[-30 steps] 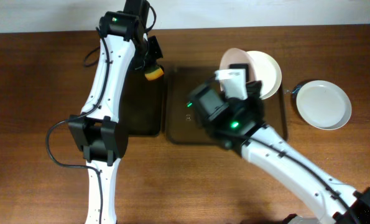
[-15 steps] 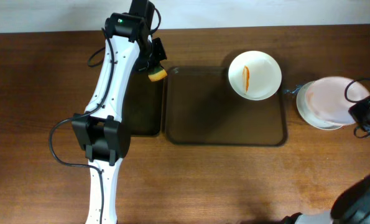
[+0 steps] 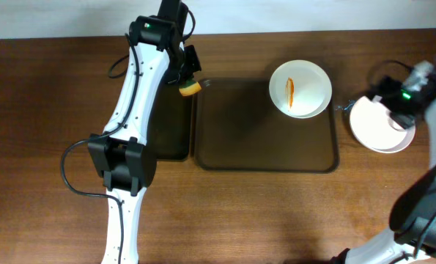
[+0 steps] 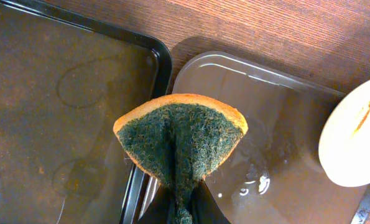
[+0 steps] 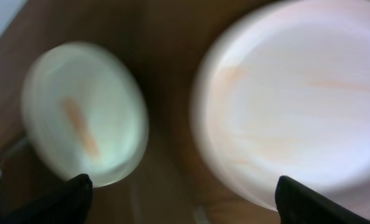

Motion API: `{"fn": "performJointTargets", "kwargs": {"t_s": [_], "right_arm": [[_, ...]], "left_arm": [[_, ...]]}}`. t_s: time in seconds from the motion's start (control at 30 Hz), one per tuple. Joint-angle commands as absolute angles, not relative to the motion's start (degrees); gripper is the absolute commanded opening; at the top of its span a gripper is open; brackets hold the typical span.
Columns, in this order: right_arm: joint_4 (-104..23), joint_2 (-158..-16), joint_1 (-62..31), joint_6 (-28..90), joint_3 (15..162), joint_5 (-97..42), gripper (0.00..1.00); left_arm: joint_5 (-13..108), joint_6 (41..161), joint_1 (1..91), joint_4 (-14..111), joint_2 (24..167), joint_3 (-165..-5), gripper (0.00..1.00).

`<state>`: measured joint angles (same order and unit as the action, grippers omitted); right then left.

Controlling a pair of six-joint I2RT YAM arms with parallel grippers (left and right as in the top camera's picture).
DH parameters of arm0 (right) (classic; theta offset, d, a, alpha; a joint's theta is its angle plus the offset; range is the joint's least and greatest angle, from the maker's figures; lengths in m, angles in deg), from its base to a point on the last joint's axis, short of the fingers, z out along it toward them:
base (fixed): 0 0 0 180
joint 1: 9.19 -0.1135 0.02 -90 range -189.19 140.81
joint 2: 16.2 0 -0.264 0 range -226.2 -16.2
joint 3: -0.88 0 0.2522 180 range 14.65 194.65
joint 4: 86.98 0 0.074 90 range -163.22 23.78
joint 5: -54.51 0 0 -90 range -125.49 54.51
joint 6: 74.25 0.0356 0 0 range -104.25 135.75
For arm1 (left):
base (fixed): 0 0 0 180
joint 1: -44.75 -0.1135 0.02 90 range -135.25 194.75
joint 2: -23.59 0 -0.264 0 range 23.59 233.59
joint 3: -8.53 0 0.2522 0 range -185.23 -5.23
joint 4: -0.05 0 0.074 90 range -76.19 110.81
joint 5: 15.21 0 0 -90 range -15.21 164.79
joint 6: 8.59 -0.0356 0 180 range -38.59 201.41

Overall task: Clean dirty plates on tray and stack at the side
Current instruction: 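Grasp the third white plate rim with the right gripper and tilt it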

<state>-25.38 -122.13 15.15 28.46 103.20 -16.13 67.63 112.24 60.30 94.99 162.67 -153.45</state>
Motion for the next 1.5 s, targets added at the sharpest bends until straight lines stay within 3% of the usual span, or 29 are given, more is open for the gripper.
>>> {"fn": "performJointTargets", "kwargs": {"t_s": [0.0,0.13,0.2,0.6,0.67,0.87,1.0,1.1,1.27,1.47], "right_arm": [[-26.9,-121.9,2.5,25.7,104.2,-25.0,0.83],[-29.3,-125.4,-8.0,34.4,104.2,-43.7,0.45],[-29.4,-127.7,-9.2,36.4,104.2,-45.2,0.34],[-26.1,-139.4,-9.2,36.9,102.7,-41.2,0.33],[-24.5,-139.6,-9.2,36.7,102.5,-40.7,0.27],[-9.5,-139.3,-10.3,29.7,103.0,-28.4,0.29],[-7.2,-135.8,-11.8,24.6,104.4,-27.1,0.46],[-6.9,-133.1,-11.4,14.6,114.1,-31.1,0.65],[-16.9,-134.1,-11.4,2.0,118.1,-33.2,0.67],[-20.1,-141.6,-11.9,-9.3,118.1,-22.8,0.66]], "left_arm": [[66.9,111.3,60.9,94.9,162.8,-153.3,0.00],[66.8,111.3,61.2,94.9,162.8,-153.3,0.00],[66.8,111.3,61.5,94.8,162.8,-153.3,0.00],[67.1,111.3,64.5,91.9,163.3,-153.3,0.00],[67.1,111.3,64.5,91.6,163.3,-153.3,0.00],[67.1,111.3,64.5,91.0,163.3,-153.3,0.00],[67.1,111.3,64.5,91.0,163.3,-153.3,0.00],[67.1,111.3,64.5,91.0,163.3,-153.3,0.00],[67.1,111.3,64.5,91.0,163.3,-153.3,0.00],[67.1,111.3,64.5,91.0,163.3,-153.3,0.00]]}}
